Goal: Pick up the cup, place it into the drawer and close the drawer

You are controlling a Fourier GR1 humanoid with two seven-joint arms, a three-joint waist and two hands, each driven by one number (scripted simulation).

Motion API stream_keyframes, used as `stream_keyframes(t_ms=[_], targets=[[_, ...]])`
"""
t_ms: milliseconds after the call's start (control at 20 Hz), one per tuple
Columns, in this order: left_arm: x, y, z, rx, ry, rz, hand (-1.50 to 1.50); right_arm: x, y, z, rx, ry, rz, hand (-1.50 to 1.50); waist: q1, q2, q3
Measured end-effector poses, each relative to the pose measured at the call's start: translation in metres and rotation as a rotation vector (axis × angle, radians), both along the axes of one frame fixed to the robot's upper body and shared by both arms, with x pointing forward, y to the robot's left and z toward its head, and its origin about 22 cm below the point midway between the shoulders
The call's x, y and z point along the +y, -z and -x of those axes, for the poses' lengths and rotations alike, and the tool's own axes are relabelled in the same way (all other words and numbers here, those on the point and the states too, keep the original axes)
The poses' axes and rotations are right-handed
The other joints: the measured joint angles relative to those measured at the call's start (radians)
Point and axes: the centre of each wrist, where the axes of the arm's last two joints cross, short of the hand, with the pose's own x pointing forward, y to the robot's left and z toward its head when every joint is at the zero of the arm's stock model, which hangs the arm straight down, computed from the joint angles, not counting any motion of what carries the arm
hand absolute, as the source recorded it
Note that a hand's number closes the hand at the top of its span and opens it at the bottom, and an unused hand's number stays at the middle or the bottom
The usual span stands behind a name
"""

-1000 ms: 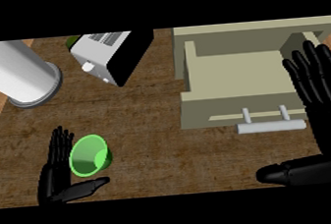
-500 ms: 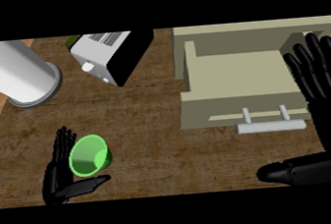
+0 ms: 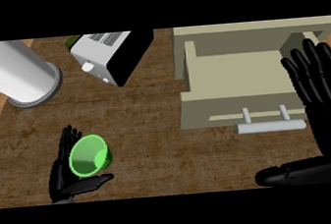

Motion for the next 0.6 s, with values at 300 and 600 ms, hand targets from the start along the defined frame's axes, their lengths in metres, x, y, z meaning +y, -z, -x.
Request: stream_keyframes(t_ms=[300, 600], targets=[[0.001, 0.006, -0.008, -0.011, 0.011, 0.053, -1.5, -0.002, 0.001, -0.006, 0.005, -0.002, 0.001, -1.5, -0.001, 0.0, 0.0], [-0.004, 0.013, -0.012, -0.017, 0.063, 0.128, -1.5, -0.005, -0.004, 0.0, 0.007, 0.001, 0.002, -1.5, -0.002, 0.0, 0.0]])
